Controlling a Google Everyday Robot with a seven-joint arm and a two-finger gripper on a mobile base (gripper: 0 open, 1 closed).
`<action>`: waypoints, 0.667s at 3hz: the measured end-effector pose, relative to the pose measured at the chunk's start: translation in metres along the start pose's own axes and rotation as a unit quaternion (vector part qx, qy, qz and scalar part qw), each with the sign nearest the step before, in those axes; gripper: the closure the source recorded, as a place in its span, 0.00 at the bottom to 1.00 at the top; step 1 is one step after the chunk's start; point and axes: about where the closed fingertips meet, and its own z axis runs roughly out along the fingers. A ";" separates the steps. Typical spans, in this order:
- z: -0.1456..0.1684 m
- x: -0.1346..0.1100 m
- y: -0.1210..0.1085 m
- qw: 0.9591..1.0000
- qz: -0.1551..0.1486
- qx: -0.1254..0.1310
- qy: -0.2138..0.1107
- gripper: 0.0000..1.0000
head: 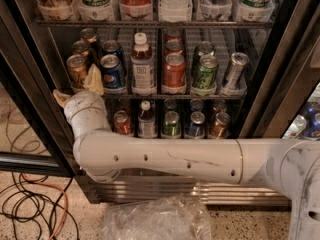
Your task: Pick orange can from middle shelf of fridge
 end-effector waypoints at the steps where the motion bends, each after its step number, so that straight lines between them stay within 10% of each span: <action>1: 0.013 0.006 0.001 1.000 -0.002 -0.007 0.007 0.25; 2: 0.024 0.012 0.003 1.000 0.001 -0.012 0.012 0.32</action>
Offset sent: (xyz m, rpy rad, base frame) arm 0.0398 0.0152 -0.0179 -0.0079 0.0503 0.0235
